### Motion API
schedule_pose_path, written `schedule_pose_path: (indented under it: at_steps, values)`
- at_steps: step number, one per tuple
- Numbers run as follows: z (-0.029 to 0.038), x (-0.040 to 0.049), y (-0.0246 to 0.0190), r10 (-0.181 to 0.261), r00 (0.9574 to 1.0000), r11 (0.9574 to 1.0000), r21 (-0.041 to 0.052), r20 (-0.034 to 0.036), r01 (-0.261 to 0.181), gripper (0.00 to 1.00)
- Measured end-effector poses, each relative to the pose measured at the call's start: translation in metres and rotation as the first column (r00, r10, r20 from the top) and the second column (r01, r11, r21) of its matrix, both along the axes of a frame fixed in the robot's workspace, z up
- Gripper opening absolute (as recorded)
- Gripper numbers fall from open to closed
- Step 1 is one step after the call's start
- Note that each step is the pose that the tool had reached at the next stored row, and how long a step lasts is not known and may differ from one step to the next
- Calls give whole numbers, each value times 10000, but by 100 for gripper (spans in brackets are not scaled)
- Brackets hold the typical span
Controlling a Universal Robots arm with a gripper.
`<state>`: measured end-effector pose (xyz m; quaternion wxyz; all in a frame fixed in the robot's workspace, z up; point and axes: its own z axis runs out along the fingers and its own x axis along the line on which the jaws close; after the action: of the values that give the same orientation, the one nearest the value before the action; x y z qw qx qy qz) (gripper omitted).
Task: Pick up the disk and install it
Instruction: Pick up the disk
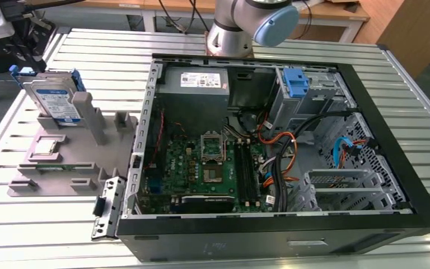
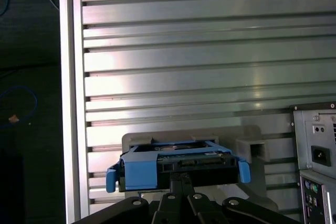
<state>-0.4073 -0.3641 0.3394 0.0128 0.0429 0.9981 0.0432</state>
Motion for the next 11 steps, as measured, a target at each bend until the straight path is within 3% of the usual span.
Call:
schedule_pose_path:
  at_steps: [11]
  values:
    - [0, 0, 0, 6, 10000, 10000, -24, 0, -6, 10]
